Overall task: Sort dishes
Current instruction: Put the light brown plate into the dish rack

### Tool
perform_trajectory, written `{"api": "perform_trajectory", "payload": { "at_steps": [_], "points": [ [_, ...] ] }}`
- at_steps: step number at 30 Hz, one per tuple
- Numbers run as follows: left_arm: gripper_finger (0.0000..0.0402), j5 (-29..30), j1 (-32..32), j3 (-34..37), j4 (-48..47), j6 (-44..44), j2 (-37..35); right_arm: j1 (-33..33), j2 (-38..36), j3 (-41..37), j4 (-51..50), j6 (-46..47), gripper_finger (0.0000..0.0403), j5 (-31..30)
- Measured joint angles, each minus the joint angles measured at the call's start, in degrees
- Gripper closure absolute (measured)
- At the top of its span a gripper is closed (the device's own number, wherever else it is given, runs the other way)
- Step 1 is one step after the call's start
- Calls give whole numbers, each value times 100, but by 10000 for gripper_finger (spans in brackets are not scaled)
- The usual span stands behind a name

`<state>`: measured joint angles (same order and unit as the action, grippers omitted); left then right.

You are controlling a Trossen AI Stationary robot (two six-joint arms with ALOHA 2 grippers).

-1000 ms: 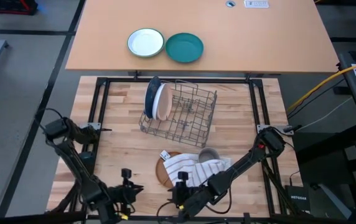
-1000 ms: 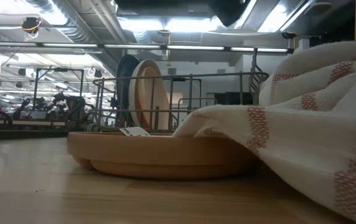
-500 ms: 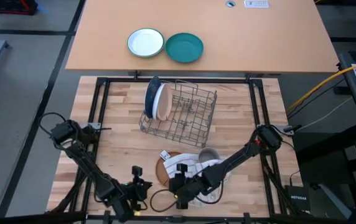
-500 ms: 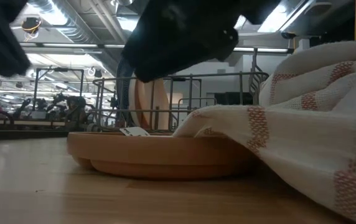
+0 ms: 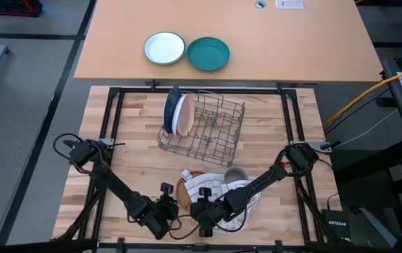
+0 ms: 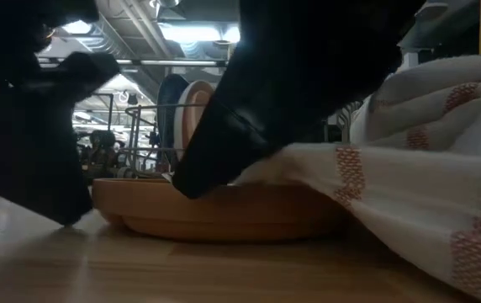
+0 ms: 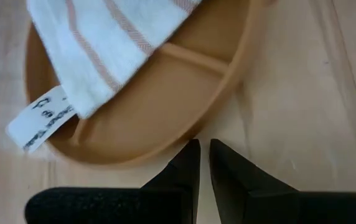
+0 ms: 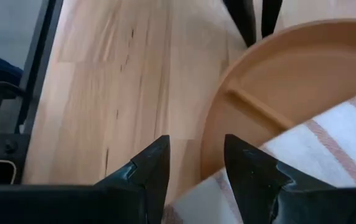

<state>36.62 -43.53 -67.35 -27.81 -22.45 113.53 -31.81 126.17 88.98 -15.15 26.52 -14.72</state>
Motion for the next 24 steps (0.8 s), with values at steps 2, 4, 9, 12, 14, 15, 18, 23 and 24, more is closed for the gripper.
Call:
{"api": "perform_trajectory", "payload": {
  "at_steps": [2, 4, 9, 12, 14, 15, 18, 23, 24],
  "points": [
    [373, -21, 101, 0, 105, 84, 47, -4, 11, 4, -12, 23, 249, -24],
    [373, -56, 181, 0, 190, 91, 48, -4, 13, 2, -53, 23, 249, -63],
    [373, -65, 271, 0, 464, 365, 48, -4, 16, 2, -291, 73, 249, -218],
    [373, -59, 269, 0, 809, 655, 48, 6, 18, 2, -334, 78, 249, -218],
    [373, -61, 264, 0, 1053, 801, 48, 32, 18, 2, -402, 86, 249, -200],
    [373, -59, 264, 0, 1173, 846, 48, 39, 18, 2, -431, 87, 249, -190],
    [373, -52, 267, 0, 1377, 972, 46, 108, 18, 2, -443, 86, 249, -70],
    [373, -39, 259, 0, 1416, 987, 46, 260, 18, 2, -490, 103, 249, 193],
    [373, -39, 240, 0, 1416, 986, 46, 292, 18, 2, -505, 172, 251, 228]
  ]
}}
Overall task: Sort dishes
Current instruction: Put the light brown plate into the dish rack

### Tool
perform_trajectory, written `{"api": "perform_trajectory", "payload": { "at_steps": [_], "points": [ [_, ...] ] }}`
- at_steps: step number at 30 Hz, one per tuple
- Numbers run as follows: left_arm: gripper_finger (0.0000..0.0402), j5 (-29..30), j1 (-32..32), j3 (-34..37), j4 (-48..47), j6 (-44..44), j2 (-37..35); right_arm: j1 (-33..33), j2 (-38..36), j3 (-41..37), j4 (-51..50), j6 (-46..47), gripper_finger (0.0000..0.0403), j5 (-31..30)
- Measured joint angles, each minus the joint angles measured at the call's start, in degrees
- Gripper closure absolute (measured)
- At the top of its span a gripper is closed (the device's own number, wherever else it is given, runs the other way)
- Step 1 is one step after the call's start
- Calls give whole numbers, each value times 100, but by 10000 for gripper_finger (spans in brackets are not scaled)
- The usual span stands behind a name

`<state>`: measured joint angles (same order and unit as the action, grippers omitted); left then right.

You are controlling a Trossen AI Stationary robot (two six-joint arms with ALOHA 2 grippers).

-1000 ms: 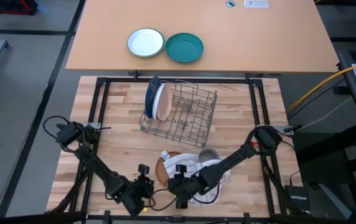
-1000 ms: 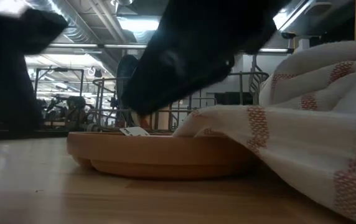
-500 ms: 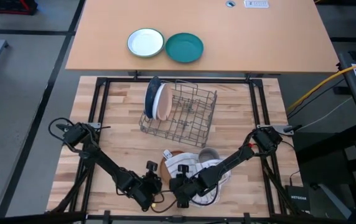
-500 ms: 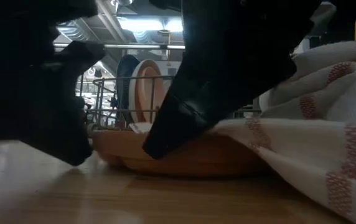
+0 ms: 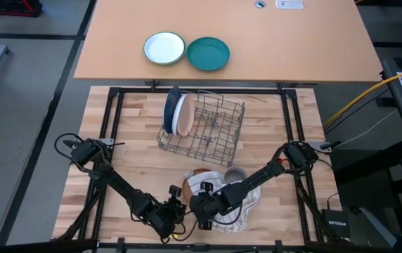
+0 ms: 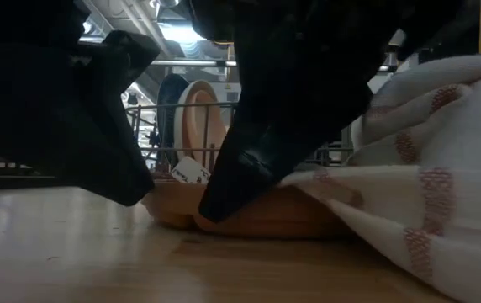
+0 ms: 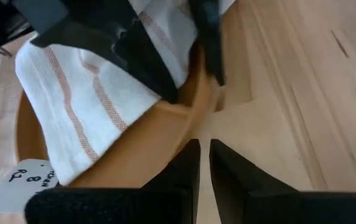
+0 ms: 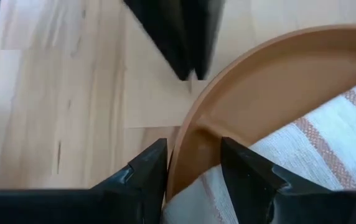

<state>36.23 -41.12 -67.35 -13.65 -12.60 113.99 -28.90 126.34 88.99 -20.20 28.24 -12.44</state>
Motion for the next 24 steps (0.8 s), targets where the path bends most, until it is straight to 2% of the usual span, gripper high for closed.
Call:
{"api": "perform_trajectory", "payload": {
  "at_steps": [5, 13, 20, 24],
  "points": [
    [373, -2, -108, 0, -35, -61, 0, 147, -9, -7, -179, 334, 288, 167],
    [373, -4, -441, 0, -54, -277, -7, 187, -15, 60, -328, 366, 387, 252],
    [373, -7, -831, 0, -80, -650, -74, 205, -2, 405, -247, 302, 366, 246],
    [373, -8, -1060, 0, -91, -909, -214, 202, -2, 689, -248, 105, 386, 259]
  ]
}}
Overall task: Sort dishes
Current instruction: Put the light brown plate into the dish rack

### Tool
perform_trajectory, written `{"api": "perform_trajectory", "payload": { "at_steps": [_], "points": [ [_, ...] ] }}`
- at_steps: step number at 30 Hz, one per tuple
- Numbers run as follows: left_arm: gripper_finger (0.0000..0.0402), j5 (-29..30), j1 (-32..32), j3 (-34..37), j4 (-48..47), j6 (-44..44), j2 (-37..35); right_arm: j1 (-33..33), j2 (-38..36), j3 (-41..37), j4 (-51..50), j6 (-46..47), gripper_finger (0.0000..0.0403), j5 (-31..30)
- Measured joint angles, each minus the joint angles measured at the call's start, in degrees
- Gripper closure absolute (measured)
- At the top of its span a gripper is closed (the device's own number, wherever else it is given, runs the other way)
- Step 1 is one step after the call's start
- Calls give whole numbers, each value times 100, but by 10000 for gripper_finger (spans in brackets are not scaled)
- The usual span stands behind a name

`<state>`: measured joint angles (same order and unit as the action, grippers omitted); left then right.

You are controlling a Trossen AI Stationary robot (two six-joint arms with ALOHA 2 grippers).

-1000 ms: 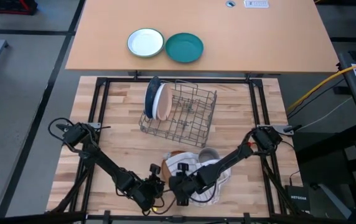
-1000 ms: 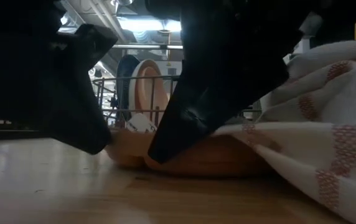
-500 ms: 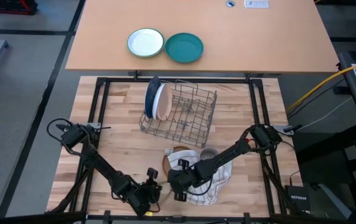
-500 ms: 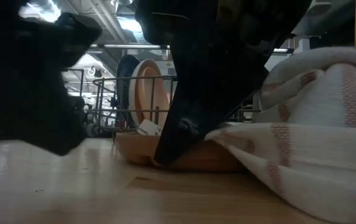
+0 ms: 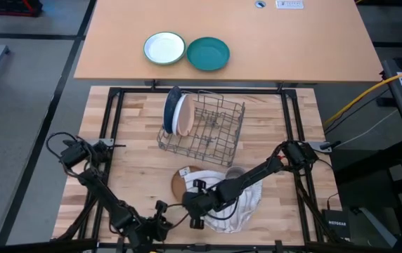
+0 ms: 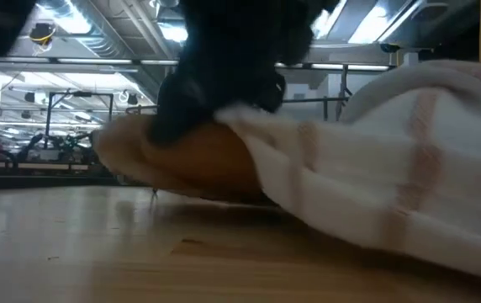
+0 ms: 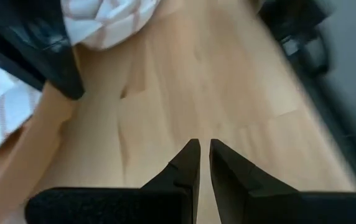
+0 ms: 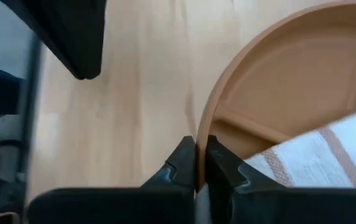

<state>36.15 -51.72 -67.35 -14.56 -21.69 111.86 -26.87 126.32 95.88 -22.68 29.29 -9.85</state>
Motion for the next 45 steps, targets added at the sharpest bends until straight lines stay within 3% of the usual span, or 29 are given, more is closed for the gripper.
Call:
{"api": "perform_trajectory", "payload": {
  "at_steps": [9, 17, 25, 35, 40, 45],
  "points": [
    [373, 6, -463, 0, 7, -179, -474, -4, -2, 701, 5, -612, 374, -151],
    [373, 47, -762, -2, -13, -352, -734, -8, -4, 1185, 17, -1186, 388, -582],
    [373, 109, -971, -2, -556, -795, -922, -7, -11, 1352, -67, -1319, 381, -803],
    [373, 1338, -553, 72, -1830, -1477, -884, -15, -11, 1295, -45, -1311, 380, -847],
    [373, 1552, -151, 510, -1928, -1920, -880, -51, -11, 1289, 50, -1304, 387, -714],
    [373, 2368, -121, 612, -1944, -2269, -903, -85, -13, 1289, 16, -1308, 381, -590]
  ]
}}
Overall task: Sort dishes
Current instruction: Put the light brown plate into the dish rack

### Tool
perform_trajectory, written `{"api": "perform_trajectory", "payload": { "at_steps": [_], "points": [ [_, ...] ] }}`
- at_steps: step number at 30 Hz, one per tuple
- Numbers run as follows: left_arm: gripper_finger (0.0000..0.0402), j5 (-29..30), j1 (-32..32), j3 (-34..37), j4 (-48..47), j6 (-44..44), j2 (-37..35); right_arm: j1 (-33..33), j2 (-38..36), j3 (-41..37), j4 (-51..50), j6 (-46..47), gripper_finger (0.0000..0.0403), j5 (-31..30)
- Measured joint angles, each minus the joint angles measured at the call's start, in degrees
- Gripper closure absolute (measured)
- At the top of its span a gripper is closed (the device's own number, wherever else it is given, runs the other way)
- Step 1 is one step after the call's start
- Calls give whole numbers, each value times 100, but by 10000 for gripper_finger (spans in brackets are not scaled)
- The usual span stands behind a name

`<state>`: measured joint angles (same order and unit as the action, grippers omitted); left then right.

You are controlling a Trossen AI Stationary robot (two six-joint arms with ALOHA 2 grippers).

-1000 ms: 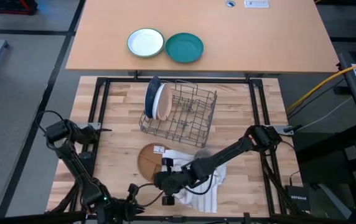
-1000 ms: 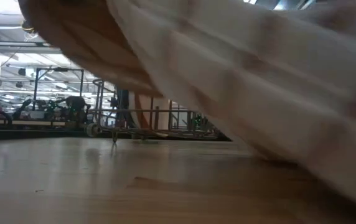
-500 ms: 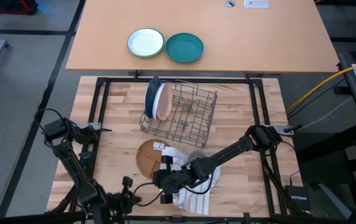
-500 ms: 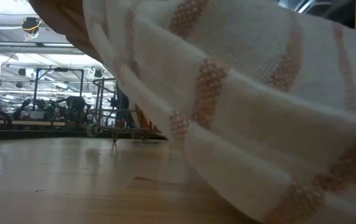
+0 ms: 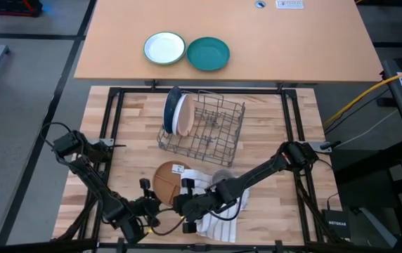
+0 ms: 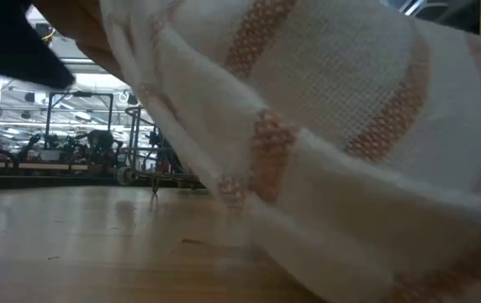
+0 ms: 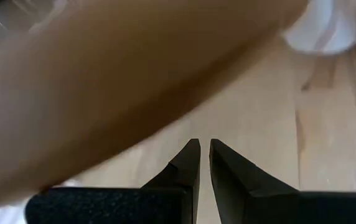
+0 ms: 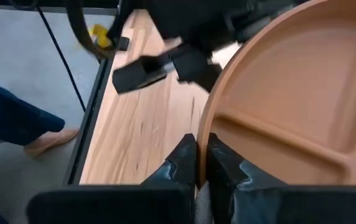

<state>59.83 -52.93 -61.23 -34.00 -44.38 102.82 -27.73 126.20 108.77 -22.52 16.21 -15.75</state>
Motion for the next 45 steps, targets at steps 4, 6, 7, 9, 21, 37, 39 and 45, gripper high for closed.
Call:
{"api": "perform_trajectory", "payload": {
  "at_steps": [4, 6, 7, 9, 21, 37, 39, 45],
  "points": [
    [373, 556, -162, -100, 48, 269, -48, 0, -3, 0, -62, -3, 379, 177],
    [373, 665, -230, -177, 59, 514, -48, 0, -3, 0, -46, -5, 378, 190],
    [373, 691, -234, -217, 103, 645, -48, 0, -5, 0, -44, -9, 378, 188],
    [373, 774, -231, -259, 305, 945, -48, 4, -5, 0, -56, -9, 377, 188],
    [373, 868, -137, -299, 1609, 2539, -46, 15, -12, 0, -44, -2, 361, 282],
    [373, 854, -515, -322, 1316, 2052, -46, 46, 4, 0, 49, -45, 385, -249],
    [373, 855, -639, -332, 1224, 1876, -49, 70, 4, 0, 95, -72, 389, -326],
    [373, 851, -989, -332, 1182, 1717, -50, 66, 6, 0, 755, -325, 389, -225]
  ]
}}
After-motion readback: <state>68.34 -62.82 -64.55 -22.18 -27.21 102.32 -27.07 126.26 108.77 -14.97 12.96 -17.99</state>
